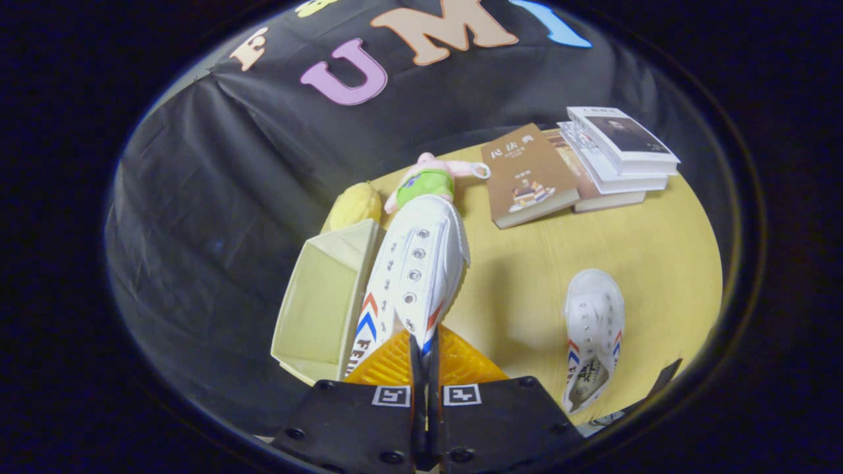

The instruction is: Open the storage box then place both shoes into the box .Put the left shoe in first, then the right shoe, with the right side of both shoes facing outward in a uniform manner.

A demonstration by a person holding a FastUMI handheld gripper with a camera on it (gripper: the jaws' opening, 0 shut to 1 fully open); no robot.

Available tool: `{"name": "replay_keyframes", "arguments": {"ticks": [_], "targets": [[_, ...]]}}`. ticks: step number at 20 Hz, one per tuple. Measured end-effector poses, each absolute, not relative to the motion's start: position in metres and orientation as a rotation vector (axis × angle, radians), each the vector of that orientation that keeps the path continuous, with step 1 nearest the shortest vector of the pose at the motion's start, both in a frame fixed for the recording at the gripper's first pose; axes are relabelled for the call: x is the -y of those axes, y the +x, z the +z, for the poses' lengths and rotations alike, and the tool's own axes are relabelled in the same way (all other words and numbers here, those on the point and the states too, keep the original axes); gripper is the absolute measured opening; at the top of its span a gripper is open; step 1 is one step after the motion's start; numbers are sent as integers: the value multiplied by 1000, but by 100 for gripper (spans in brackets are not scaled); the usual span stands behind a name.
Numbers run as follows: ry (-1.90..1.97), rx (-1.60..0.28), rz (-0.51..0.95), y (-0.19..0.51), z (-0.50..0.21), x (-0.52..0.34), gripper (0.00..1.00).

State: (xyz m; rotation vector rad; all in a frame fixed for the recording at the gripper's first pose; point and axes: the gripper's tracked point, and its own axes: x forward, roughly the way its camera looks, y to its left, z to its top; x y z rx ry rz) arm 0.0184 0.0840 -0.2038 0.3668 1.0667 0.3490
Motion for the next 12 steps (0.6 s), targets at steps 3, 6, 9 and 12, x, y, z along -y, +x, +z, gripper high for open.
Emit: {"name": "replay_keyframes", "arguments": {"ticks": [3, 6, 9, 12], "targets": [[379, -1050, 378, 21, -186, -111, 4], [387, -1041, 407, 24, -179, -142, 4], [372, -1041, 437, 21, -179, -174, 4], [361, -1056, 455, 19, -187, -202, 4]]}}
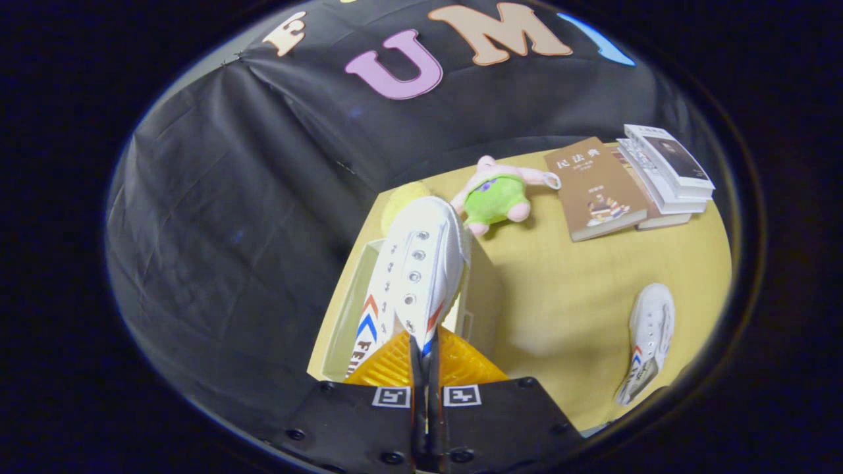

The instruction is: Open the storage box then place both shoes into the box .Put the left shoe in first, then the right shoe, with the right side of both shoes facing outward in a uniform manner.

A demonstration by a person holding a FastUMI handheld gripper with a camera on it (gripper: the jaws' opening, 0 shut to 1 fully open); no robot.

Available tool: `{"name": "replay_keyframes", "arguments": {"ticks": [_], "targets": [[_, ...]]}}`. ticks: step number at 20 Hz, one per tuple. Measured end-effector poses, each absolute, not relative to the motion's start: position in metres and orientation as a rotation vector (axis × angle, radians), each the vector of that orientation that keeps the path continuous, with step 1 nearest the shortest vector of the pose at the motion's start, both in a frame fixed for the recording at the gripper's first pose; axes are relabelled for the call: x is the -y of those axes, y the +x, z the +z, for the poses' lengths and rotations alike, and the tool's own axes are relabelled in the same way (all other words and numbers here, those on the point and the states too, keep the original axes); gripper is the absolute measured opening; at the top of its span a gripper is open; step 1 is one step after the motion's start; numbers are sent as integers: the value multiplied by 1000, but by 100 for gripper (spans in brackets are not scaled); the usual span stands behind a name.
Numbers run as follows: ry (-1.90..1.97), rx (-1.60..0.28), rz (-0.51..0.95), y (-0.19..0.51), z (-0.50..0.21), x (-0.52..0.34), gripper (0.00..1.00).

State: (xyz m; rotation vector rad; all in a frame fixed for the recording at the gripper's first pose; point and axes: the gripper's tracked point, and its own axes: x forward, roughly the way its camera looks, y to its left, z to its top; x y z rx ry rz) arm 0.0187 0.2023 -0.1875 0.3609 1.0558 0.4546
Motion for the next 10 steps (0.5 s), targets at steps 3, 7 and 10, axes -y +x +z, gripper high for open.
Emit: {"name": "replay_keyframes", "arguments": {"ticks": [3, 7, 10], "targets": [[340, -1081, 465, 16, -203, -226, 4], [310, -1123, 463, 11, -226, -252, 4], [290, -1166, 454, 4, -245, -266, 4]]}}
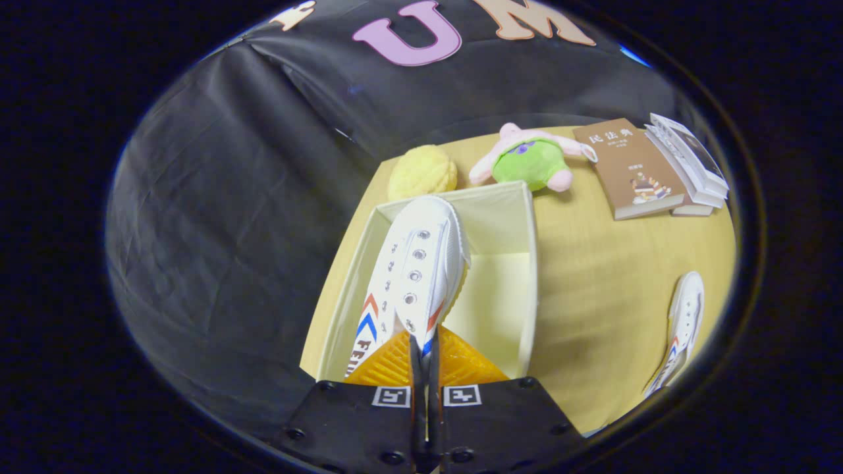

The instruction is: Open the storage box then place both shoes into the box .Put the left shoe in first, then the right shoe, with the right side of both shoes facing outward in a uniform manner.

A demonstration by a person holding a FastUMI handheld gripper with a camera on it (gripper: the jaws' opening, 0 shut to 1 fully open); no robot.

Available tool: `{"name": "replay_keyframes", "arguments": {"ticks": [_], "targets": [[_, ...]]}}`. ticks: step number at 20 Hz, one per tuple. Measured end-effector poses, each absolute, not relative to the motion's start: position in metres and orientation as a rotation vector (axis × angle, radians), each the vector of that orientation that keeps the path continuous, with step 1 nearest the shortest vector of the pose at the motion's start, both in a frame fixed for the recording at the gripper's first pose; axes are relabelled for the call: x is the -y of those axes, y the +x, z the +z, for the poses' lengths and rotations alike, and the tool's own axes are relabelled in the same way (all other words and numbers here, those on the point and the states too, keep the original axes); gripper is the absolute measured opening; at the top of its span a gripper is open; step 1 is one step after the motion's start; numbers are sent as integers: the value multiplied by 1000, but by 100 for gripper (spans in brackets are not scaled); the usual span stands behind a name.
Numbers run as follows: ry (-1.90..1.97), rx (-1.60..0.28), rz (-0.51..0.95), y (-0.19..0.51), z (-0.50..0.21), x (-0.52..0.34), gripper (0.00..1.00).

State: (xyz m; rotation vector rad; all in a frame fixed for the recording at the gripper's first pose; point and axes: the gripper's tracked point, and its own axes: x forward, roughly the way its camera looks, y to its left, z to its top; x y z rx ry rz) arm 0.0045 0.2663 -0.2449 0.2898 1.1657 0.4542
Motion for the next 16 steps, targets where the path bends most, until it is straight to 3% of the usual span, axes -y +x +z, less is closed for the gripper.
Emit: {"name": "replay_keyframes", "arguments": {"ticks": [16], "targets": [[163, -1298, 364, -6, -326, -304, 5]]}}
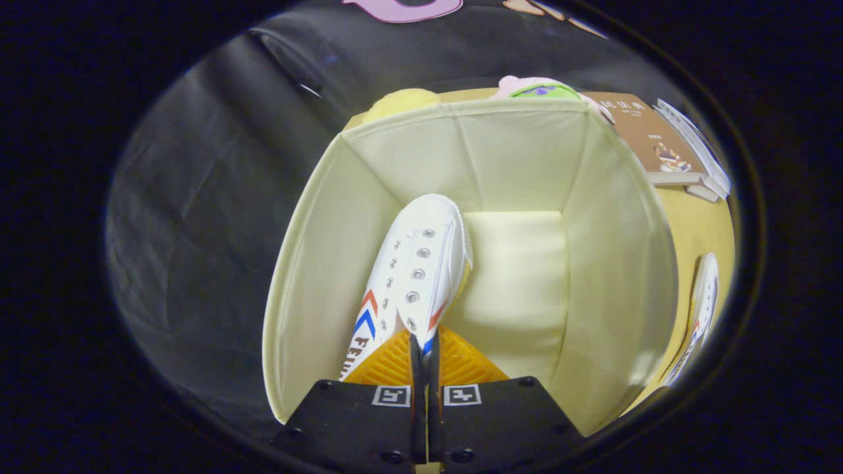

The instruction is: Open the storage box then place both shoes into the box .Put the left shoe in first, then the right shoe, with the right side of both shoes facing outward in a uniform manner.

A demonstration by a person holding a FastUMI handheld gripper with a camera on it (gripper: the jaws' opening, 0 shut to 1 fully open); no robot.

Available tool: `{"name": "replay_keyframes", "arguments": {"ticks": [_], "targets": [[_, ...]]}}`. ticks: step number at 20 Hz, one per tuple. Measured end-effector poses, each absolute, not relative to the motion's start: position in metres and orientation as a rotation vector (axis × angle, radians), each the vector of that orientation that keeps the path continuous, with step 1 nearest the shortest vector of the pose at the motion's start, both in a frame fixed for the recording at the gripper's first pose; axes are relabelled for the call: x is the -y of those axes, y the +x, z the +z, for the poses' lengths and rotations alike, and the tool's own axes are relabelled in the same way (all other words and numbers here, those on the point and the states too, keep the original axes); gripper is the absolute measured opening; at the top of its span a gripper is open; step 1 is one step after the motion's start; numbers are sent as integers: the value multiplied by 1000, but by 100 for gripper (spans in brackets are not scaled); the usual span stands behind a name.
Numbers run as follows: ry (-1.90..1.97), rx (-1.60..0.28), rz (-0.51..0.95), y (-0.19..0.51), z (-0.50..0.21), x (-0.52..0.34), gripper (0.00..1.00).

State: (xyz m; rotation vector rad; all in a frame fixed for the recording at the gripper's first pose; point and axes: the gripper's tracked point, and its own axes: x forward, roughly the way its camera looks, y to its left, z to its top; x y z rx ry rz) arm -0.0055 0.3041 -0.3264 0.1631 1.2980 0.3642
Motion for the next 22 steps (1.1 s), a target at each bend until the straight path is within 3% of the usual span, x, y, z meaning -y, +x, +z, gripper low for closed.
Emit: {"name": "replay_keyframes", "arguments": {"ticks": [4, 14, 22], "targets": [[157, -1271, 415, -6, -321, -308, 25], [205, -978, 544, 18, -224, -271, 100], [85, -827, 482, 22, -184, -167, 100]]}}
